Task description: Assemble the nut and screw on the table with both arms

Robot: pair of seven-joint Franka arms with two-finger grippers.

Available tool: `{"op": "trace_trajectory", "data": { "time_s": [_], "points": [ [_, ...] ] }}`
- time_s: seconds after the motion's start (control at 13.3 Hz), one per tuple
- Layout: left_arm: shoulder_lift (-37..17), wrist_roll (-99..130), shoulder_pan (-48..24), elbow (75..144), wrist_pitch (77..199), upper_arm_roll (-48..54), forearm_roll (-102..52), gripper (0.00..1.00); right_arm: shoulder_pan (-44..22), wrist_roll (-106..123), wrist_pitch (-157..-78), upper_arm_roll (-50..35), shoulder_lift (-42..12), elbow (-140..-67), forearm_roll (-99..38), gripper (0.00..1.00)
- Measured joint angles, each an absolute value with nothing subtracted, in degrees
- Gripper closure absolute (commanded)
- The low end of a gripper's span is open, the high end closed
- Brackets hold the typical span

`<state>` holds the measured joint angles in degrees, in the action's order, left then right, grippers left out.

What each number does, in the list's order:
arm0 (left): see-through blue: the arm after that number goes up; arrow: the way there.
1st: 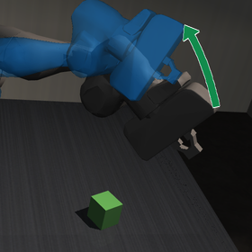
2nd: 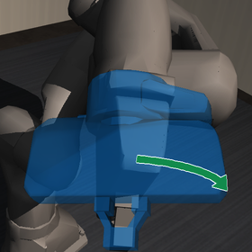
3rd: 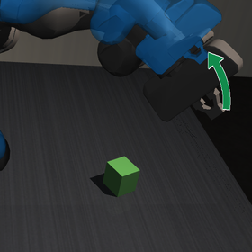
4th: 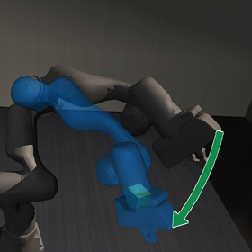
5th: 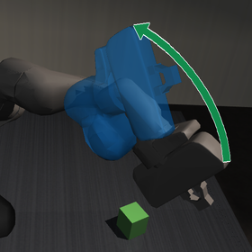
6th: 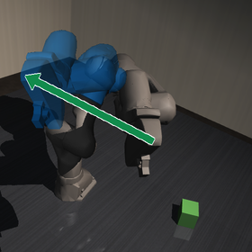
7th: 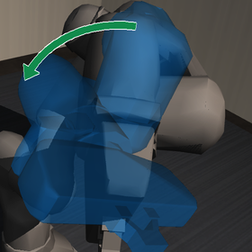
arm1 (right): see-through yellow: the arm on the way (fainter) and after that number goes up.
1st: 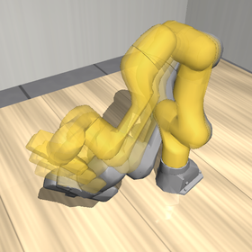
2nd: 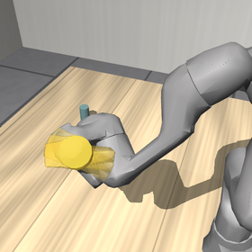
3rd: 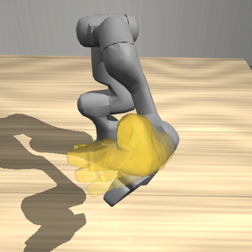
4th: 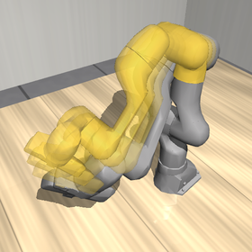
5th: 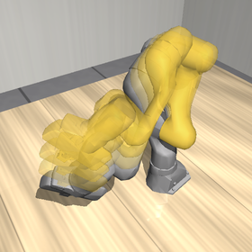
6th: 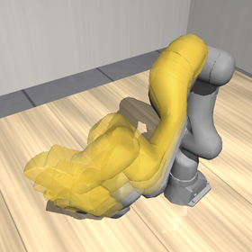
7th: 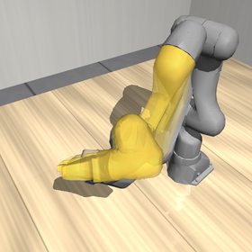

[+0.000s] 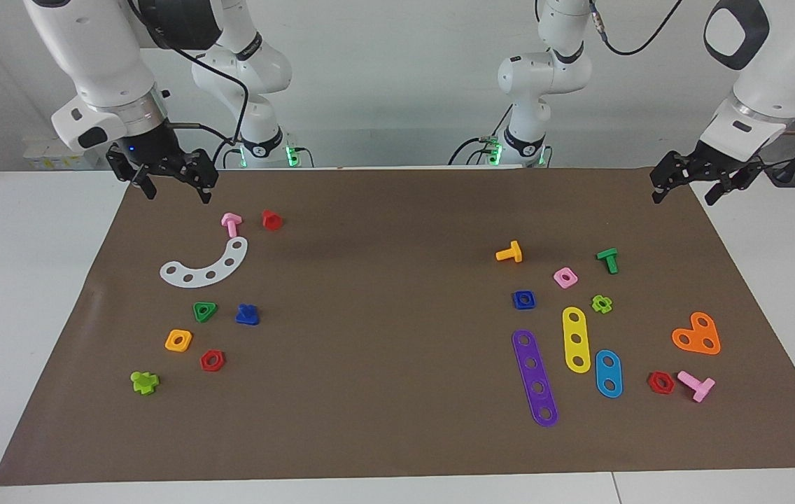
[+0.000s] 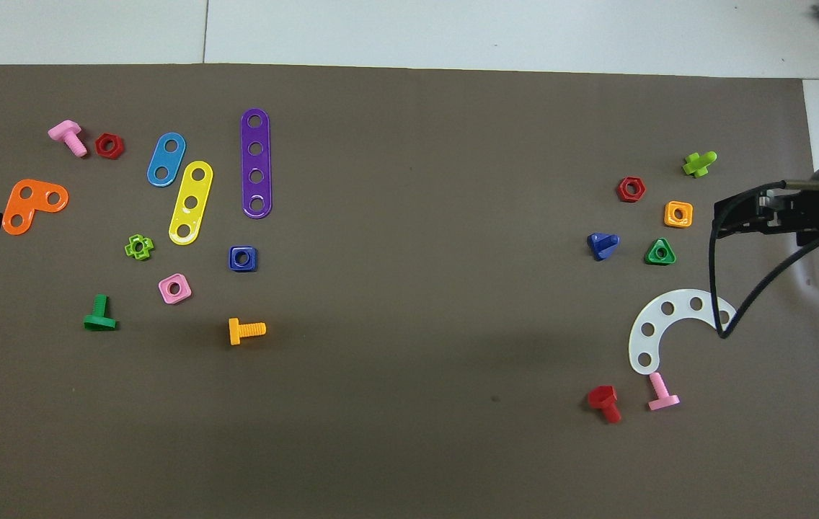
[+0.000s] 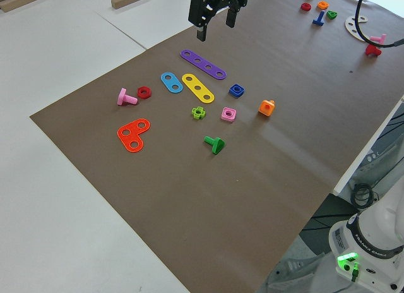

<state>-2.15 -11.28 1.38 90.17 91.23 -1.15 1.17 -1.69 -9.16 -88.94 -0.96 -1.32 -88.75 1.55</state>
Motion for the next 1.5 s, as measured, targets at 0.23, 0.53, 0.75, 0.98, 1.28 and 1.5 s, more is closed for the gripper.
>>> {"op": "trace_trajectory", "data": {
  "time_s": [0.23, 0.53, 0.75, 0.98, 1.28, 1.5],
  "points": [
    [-0.81, -10.63, -0.69, 94.88, 93.02, -1.09, 1.17, 0.01, -1.82, -9.16, -89.07, -1.04, -1.32, -88.75, 1.53, 0.00],
    [-1.08, -6.13, -3.92, 102.33, 100.16, -0.98, 1.16, 0.05, -1.72, -9.15, -95.09, -0.99, -0.89, -92.29, 1.52, 0.01],
    [-2.73, -2.28, -5.71, 108.00, 107.84, -0.96, 0.96, 0.05, -1.64, -9.15, -104.56, -0.95, 0.22, -102.01, 1.51, 0.04],
    [-4.68, 3.57, -8.77, 113.20, 117.95, -0.83, -1.89, 0.05, -1.58, -9.15, -114.10, -0.94, -0.13, -110.24, 1.51, 0.06],
    [-6.94, 10.86, -12.04, 116.63, 125.52, -0.75, -2.71, 0.05, -1.58, -7.47, -123.36, -0.94, -4.67, -114.25, 1.51, 0.13],
    [-10.72, 15.47, -14.02, 117.79, 132.65, -0.73, -2.74, 0.06, -1.66, -7.15, -129.39, -0.97, -9.73, -114.35, 1.51, 0.16]
  ]
}}
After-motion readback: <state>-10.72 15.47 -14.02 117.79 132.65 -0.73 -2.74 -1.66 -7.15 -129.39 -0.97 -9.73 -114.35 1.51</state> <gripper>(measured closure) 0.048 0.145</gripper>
